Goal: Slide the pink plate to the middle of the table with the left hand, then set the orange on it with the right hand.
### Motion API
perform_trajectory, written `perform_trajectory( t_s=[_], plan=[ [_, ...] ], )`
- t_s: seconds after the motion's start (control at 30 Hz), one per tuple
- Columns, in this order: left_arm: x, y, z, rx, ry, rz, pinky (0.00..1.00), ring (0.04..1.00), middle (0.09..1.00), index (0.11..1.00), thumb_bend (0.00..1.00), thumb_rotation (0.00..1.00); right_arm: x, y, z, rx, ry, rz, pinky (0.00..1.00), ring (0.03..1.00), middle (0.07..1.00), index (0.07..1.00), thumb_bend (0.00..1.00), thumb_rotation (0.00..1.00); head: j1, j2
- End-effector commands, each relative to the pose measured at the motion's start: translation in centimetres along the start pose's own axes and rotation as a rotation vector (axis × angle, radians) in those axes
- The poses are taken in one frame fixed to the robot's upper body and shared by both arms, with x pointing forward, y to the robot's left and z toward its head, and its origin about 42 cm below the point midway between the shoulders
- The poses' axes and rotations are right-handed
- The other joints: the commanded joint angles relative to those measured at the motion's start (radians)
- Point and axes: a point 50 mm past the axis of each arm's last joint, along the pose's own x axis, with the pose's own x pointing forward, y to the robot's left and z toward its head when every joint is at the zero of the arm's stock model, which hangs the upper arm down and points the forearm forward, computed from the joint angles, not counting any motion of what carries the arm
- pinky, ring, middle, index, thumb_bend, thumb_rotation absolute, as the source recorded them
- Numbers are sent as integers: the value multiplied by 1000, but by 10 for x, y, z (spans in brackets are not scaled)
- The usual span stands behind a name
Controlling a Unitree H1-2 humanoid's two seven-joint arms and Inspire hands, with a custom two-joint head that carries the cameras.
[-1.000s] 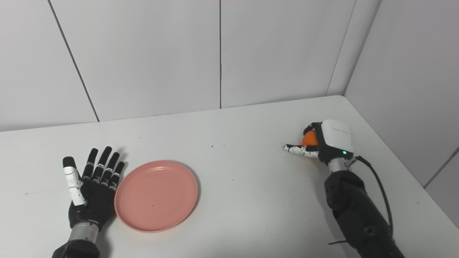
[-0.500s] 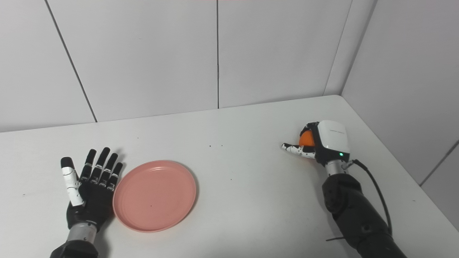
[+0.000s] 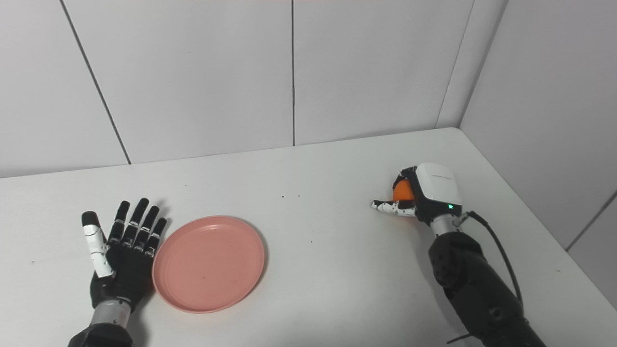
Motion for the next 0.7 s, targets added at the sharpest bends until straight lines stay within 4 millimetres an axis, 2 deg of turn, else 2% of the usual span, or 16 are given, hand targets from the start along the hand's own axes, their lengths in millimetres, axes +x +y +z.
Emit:
perform_trajectory(
  t_s=[0.0, 0.1, 0.33, 0.43, 0.67],
  plan=[
    [-11, 17, -20, 6, 102, 99, 973, 937, 906, 972, 810, 687, 11, -27, 16, -4, -35, -61, 99, 147, 205, 240, 494, 406, 1, -1],
    [-12, 16, -21, 8, 102, 99, 964, 933, 901, 975, 809, 691, 13, -42, 31, 10, -84, -94, 88, 134, 192, 235, 500, 382, 4, 0],
    [-13, 14, -24, 1, 101, 102, 964, 930, 902, 980, 805, 692, 14, -72, 68, 39, -184, -153, 75, 122, 182, 227, 487, 403, 22, 1],
    [-13, 13, -26, -5, 100, 108, 962, 925, 894, 973, 805, 684, 12, -81, 83, 48, -238, -180, 71, 118, 178, 220, 493, 394, 33, 2],
    [-14, 9, -31, -4, 100, 101, 964, 922, 888, 968, 799, 698, 6, -95, 111, 71, -299, -202, 68, 113, 174, 222, 499, 441, 71, 4]
  ],
)
